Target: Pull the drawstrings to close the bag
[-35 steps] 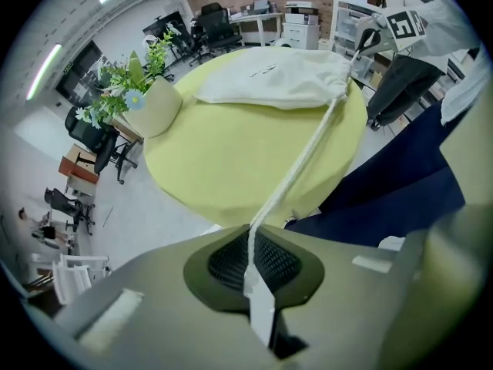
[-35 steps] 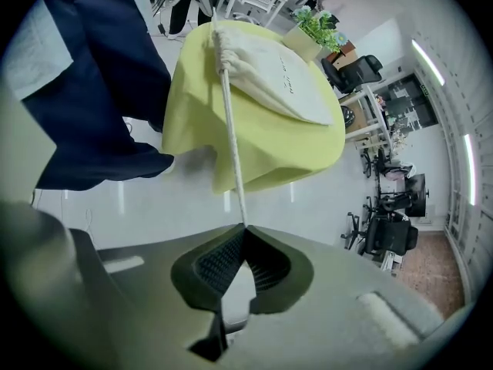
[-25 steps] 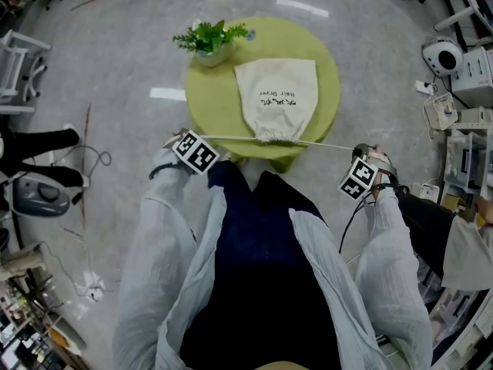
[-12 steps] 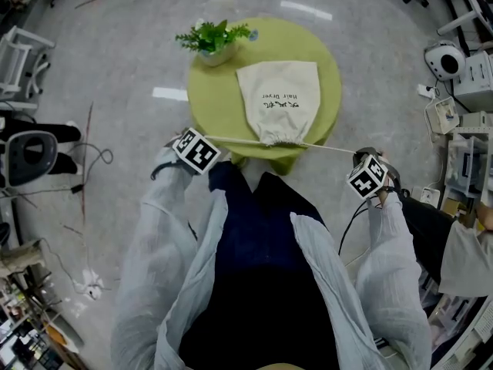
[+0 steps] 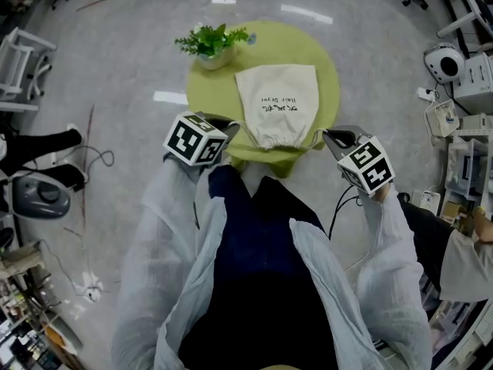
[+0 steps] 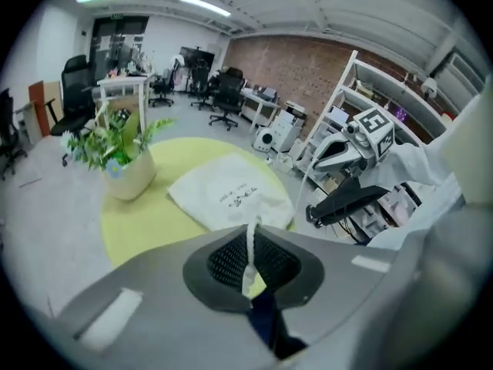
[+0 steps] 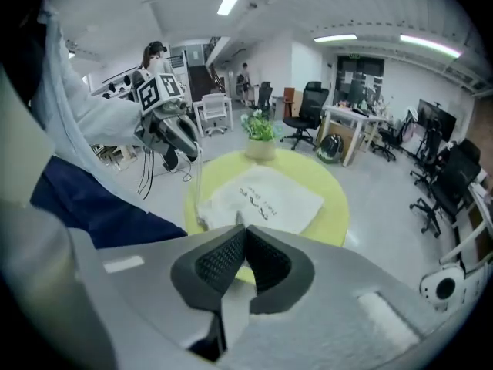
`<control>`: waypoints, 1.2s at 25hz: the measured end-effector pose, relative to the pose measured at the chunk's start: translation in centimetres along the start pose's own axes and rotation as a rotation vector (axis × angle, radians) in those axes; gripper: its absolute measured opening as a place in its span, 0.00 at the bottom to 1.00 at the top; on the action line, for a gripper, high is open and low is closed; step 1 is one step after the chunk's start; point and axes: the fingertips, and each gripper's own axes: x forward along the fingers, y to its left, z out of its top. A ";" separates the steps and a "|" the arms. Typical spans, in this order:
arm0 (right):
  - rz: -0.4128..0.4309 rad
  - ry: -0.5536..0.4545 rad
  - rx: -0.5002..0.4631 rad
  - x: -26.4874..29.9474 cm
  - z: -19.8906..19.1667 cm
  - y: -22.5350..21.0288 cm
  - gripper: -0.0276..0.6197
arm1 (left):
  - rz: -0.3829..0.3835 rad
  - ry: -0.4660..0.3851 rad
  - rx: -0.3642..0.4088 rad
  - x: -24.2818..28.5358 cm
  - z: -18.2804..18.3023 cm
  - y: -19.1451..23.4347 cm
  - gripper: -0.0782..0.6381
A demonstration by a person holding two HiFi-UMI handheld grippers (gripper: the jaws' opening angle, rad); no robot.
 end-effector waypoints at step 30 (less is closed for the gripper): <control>-0.030 -0.112 0.491 10.1 -0.2 -0.6 0.27 | 0.023 -0.032 -0.228 10.6 0.5 0.7 0.32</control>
